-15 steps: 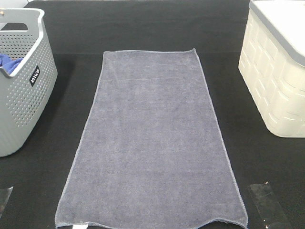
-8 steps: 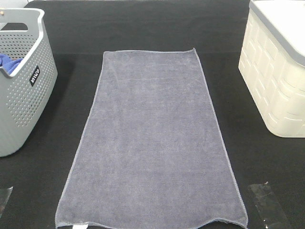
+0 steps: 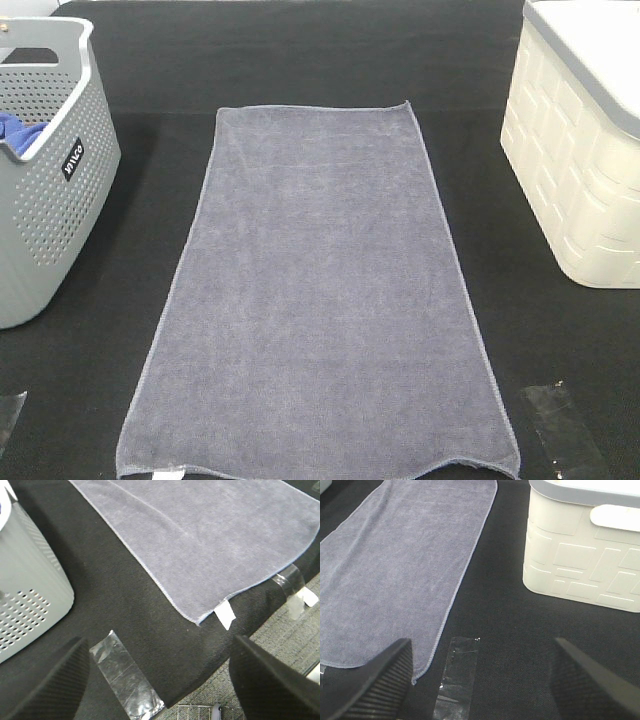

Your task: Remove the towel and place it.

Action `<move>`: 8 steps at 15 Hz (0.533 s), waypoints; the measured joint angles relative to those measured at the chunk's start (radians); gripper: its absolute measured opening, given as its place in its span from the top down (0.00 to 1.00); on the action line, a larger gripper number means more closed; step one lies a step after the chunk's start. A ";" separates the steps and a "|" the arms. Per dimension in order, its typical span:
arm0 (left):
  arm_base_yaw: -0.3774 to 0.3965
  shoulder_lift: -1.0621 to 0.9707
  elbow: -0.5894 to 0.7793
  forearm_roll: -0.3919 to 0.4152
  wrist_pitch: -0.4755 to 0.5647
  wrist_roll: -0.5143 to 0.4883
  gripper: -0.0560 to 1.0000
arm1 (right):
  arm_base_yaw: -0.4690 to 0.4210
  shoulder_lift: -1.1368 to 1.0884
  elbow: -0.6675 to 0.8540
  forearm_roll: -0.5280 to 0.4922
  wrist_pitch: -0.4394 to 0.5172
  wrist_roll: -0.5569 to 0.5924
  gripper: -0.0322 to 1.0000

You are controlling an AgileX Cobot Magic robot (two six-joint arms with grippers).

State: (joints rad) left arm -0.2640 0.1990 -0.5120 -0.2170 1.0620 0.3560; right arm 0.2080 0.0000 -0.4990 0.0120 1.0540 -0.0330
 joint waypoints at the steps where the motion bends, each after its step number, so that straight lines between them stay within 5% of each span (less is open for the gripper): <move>1: 0.028 0.000 0.000 0.000 0.000 0.000 0.25 | 0.000 -0.002 0.000 0.000 0.000 0.000 0.28; 4: 0.191 -0.065 0.000 0.000 0.001 0.000 0.25 | -0.005 -0.005 0.000 0.000 0.000 0.000 0.28; 8: 0.295 -0.183 0.000 0.000 0.001 0.000 0.25 | -0.158 -0.005 0.000 0.000 0.000 0.000 0.28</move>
State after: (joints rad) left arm 0.0310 0.0160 -0.5120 -0.2170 1.0630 0.3560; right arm 0.0500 -0.0050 -0.4990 0.0120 1.0540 -0.0330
